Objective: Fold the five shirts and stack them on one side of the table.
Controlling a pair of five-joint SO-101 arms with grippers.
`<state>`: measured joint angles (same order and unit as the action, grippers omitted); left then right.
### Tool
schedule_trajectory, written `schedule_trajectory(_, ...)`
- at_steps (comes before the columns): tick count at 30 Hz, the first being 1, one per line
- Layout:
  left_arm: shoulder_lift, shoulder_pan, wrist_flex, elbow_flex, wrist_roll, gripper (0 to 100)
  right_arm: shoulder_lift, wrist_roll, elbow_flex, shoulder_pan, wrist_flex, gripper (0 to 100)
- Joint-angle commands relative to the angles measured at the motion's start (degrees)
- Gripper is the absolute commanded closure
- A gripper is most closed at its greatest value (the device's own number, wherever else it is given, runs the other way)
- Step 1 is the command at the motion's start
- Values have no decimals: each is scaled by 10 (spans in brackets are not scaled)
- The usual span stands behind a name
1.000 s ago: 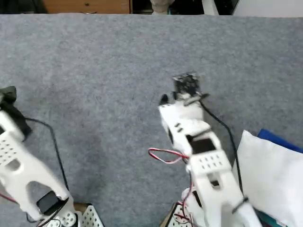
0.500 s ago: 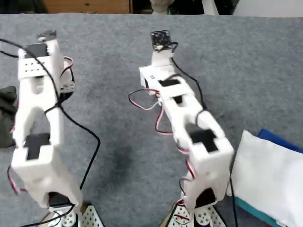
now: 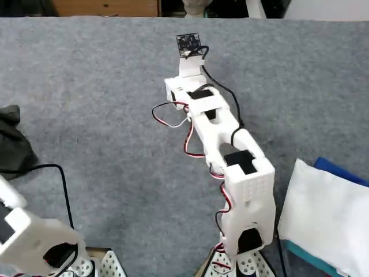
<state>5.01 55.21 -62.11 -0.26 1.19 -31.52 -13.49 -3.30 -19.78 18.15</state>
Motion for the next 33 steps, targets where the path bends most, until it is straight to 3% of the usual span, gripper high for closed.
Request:
schedule_trajectory(1, 32, 10, 131, 43, 4, 753, 3, -2, 29, -8, 3, 896)
schedule_trajectory(4, 113, 7, 202, 63, -12, 779, 3, -2, 29, -8, 3, 896)
schedule_trajectory(8, 222, 10, 188, 26, -32, 891, 3, -2, 29, -8, 3, 896)
schedule_trajectory(10, 256, 10, 144, -14, -32, 981, 3, -2, 29, -8, 3, 896)
schedule_trajectory(16, 252, -49, -125, -195, -31, 981, 2, -2, 30, -8, 3, 896)
schedule_trajectory(19, 230, -134, -245, -263, -32, 981, 2, -3, 30, -8, 1, 896)
schedule_trajectory(23, 196, -273, -305, -257, -28, 981, 5, -4, 30, -7, 2, 896)
schedule_trajectory(27, 161, -425, -290, -171, 3, 981, 7, -4, 30, 0, 3, 896)
schedule_trajectory(30, 125, -529, -230, -69, 68, 981, 18, -4, 31, 32, 3, 896)
schedule_trajectory(33, 77, -597, -164, 31, 84, 981, 44, -5, 22, 70, 4, 897)
